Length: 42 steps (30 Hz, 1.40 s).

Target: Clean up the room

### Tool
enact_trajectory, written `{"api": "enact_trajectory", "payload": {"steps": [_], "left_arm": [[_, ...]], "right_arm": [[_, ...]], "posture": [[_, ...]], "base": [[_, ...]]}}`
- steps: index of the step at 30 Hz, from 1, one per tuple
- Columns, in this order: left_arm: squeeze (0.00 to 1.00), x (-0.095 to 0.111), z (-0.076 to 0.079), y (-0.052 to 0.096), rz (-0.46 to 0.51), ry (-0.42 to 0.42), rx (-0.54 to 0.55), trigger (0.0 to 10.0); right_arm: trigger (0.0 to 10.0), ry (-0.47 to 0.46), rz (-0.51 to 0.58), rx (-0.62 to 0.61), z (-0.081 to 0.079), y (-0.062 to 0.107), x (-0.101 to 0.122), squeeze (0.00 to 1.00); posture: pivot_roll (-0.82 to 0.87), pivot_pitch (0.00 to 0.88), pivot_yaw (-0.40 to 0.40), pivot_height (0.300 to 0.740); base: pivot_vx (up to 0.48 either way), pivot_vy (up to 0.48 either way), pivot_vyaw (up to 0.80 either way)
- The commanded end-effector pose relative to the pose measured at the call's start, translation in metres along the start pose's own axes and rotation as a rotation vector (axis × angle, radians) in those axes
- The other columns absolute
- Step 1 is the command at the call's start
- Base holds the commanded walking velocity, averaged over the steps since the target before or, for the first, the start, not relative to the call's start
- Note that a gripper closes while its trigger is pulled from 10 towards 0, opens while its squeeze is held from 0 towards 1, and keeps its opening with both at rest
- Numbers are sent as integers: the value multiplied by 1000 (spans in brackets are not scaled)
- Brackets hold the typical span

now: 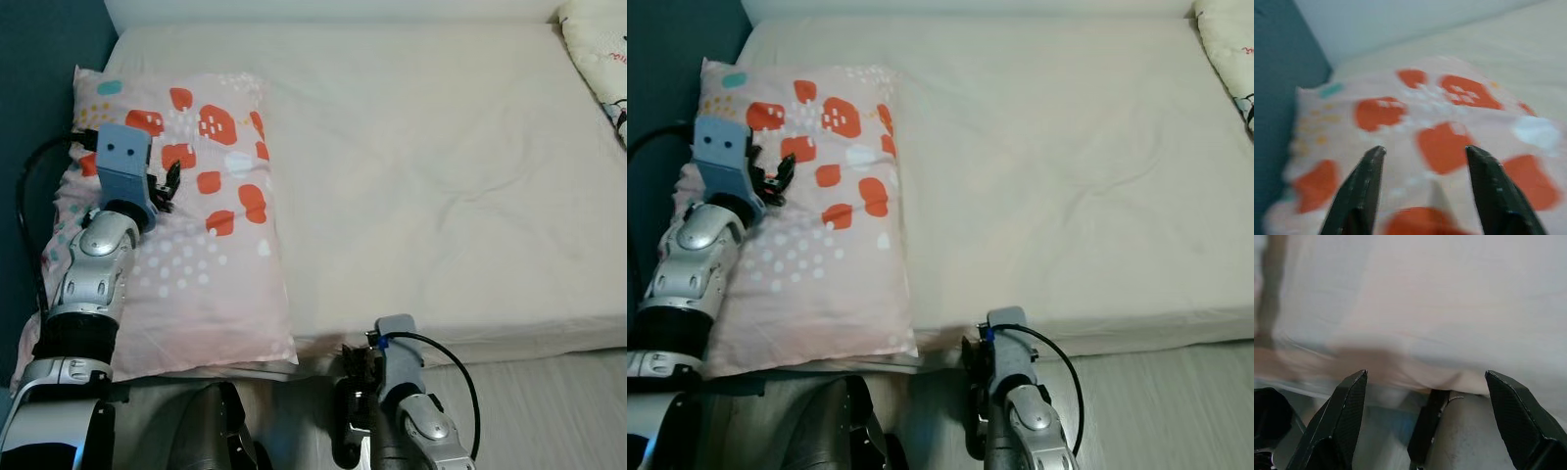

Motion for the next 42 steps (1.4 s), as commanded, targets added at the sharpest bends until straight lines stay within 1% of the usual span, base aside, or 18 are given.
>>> {"api": "enact_trajectory", "payload": {"steps": [1, 4, 7, 11, 12, 14, 16, 18, 20, 21, 22, 25, 27, 28, 30, 33, 38, 42], "left_arm": [[1000, 5, -5, 2, 21, -45, 14, 10000], [1000, 16, -11, 3, 49, -251, 29, 10000], [1000, 14, -13, 5, 53, -337, 30, 10000], [1000, 9, -37, 13, 44, -330, 137, 10000], [0, 5, -52, 21, 35, -253, 219, 10000], [0, 1, -63, 27, 29, -199, 277, 10000], [0, -14, -76, 42, 8, 10, 352, 10000], [0, -20, -71, 47, 15, 122, 342, 10000], [0, -31, -43, 55, 11, 327, 235, 10000], [0, -31, -43, 55, 11, 327, 235, 10000], [0, -38, -15, 59, -8, 396, 135, 10000], [0, -43, 8, 63, -30, 444, 60, 10000], [0, -53, 60, 74, -80, 562, -97, 10000], [0, -53, 60, 74, -80, 562, -97, 10000], [0, -61, 88, 83, -120, 625, -175, 10000], [0, -76, 97, 90, -174, 645, -196, 10000], [0, -87, 93, 92, -216, 677, -177, 10000], [0, -70, 88, 88, -123, 711, -208, 10000]], "right_arm": [[10000, -27, -40, -4, -1, 4, -15, 0], [10000, -24, -35, -5, 0, 1, -13, 0], [10000, -20, -31, -7, 2, -2, -11, 0], [10000, -15, -22, -12, 8, -9, -7, 0], [10000, -14, -18, -13, 9, -11, -5, 0], [10000, -13, -16, -13, 10, -13, -4, 0], [10000, -8, -11, -11, 12, -19, -1, 0], [10000, -6, -5, -9, 12, -22, 2, 0], [10000, 5, 4, -8, 13, -28, 9, 0], [10000, 5, 4, -8, 13, -28, 9, 0], [10000, 7, 16, -3, 14, -32, 14, 0], [10000, 9, 24, 2, 15, -35, 18, 0], [10000, 16, 38, 4, 20, -43, 27, 0], [10000, 16, 38, 4, 20, -43, 27, 0], [10000, 18, 45, 0, 23, -48, 33, 0], [10000, 12, 43, -4, 25, -52, 35, 0], [10000, 10, 28, 1, 23, -54, 31, 0], [10000, 19, -15, 35, 12, -52, 15, 0]], "posture": [[-165, 320, 26, 605], [-160, 304, 28, 605], [-156, 291, 30, 605], [-142, 265, 32, 605], [-128, 249, 32, 605], [-128, 249, 32, 605], [-103, 220, 26, 605], [-103, 220, 26, 605], [-92, 200, 20, 605], [-92, 200, 20, 605], [-82, 186, 14, 605], [-78, 181, 10, 610], [-72, 155, 2, 620], [-72, 155, 2, 620], [-68, 134, -4, 630], [-70, 117, -11, 640], [-69, 104, -17, 655], [-70, 88, -25, 675]], "base": [[0, 0, 0], [0, 0, 0], [0, 0, 0], [0, 0, 0], [0, 0, 0], [0, 0, 0], [0, 0, 0], [0, 0, 0], [0, 0, 0], [0, 0, 0], [0, 0, 0], [0, 0, 0], [0, 0, 0], [0, 0, 0], [0, 0, 0], [0, 0, 0], [-385, 0, 0], [0, 0, 0]]}}
Point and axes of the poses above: a point about 5 cm out from each wrist's last joint towards the gripper, its own y axis pointing back from the gripper into the wrist, its own x axis along the axis of the wrist's last joint, z = x × y, the point moved 6 cm from there along -y, pointing out of the wrist towards the gripper, and after that the axes turned 10 degrees about y, right-handed, at the moved point
